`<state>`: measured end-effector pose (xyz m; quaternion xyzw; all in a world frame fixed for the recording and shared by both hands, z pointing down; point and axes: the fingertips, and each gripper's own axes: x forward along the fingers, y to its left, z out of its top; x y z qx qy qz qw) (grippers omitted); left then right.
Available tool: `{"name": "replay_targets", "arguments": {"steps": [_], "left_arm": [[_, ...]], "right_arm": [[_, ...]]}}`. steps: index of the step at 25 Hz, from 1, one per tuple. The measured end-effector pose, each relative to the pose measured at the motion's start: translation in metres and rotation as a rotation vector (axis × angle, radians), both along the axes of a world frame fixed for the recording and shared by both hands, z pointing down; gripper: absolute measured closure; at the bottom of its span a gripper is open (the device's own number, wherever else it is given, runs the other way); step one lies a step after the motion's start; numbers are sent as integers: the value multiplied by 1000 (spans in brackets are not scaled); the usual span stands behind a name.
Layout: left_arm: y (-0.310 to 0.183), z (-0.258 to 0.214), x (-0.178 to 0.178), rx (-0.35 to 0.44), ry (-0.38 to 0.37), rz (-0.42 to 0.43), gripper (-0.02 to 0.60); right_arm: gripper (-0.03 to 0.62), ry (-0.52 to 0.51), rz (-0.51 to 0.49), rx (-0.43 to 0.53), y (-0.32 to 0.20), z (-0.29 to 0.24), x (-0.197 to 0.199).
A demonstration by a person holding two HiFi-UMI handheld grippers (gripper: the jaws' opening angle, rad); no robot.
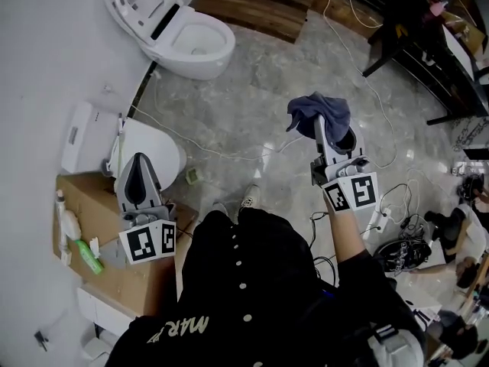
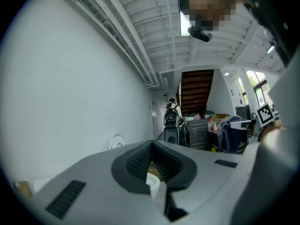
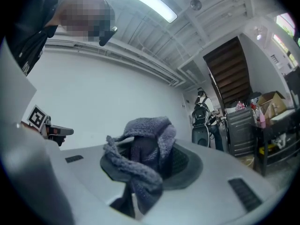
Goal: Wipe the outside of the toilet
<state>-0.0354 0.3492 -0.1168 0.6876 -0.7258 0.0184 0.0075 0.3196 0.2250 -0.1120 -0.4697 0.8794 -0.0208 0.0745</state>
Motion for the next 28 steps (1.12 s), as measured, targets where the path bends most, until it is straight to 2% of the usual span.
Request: {"name": "replay_targets", "arguments": {"steps": [10,17,22,28], "left_arm": [[-30,-5,-14,29,4,-7,571],[-90,-7,-28,79,15,33,571],[-152,-1,-59,87,16,35,571],[-225,6,-117,74,23,6,571]], "right_arm": [[468,-10,-23,11,-28,0,-18],[468,2,2,40,-70,-14,-33],[468,19,27,20,-127,-9,-60],[468,43,20,5,-203,-6,-114]]}}
